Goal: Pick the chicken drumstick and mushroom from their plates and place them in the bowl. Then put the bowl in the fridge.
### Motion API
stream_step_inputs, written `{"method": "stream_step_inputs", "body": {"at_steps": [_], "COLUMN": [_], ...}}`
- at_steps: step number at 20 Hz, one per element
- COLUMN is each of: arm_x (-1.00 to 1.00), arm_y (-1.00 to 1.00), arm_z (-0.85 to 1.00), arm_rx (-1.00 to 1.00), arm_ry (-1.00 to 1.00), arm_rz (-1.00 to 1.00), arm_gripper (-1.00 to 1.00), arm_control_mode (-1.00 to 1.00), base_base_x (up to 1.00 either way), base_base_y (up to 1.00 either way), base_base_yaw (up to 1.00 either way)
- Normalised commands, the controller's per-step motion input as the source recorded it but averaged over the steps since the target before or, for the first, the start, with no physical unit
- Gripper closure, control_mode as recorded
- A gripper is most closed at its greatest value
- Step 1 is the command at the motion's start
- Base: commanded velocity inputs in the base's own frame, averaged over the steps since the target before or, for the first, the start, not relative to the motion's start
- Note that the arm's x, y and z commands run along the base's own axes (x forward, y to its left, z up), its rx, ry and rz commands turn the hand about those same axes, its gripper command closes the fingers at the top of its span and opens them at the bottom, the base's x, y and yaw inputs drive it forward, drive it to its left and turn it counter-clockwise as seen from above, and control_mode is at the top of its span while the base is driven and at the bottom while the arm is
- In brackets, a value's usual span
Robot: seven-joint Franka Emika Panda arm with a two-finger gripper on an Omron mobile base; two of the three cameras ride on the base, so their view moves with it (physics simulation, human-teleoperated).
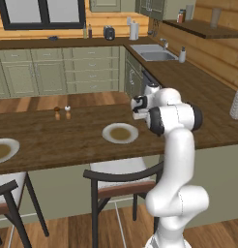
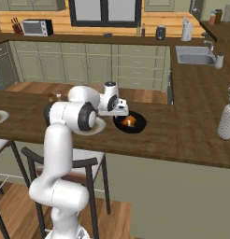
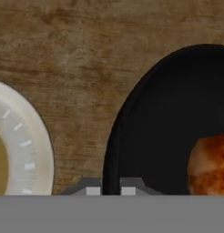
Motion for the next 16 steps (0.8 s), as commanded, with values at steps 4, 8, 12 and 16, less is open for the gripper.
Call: {"method": "stream_step_inputs", "body": {"at_steps": [4,8,12,16], "arm_x": [-0.07,-0.35,-0.58,-0.71], "arm_y": [0.00,0.00,0.00,0.00], "arm_z": [0.68,0.62,0.59,0.59], "arm_rx": [0.00,-0.04,-0.07,-0.05], "arm_ry": [0.01,0.00,0.00,0.00], "arm_rz": [0.01,0.03,0.12,0.31], "arm_gripper": [1.00,1.00,1.00,1.00], "arm_control_mode": [-1.00,-1.00,-1.00,-1.00], "base_base_x": [0.00,0.00,0.00,0.00], "base_base_y": [0.00,0.00,0.00,0.00], "base_base_yaw": [0.00,0.00,0.00,0.00]}}
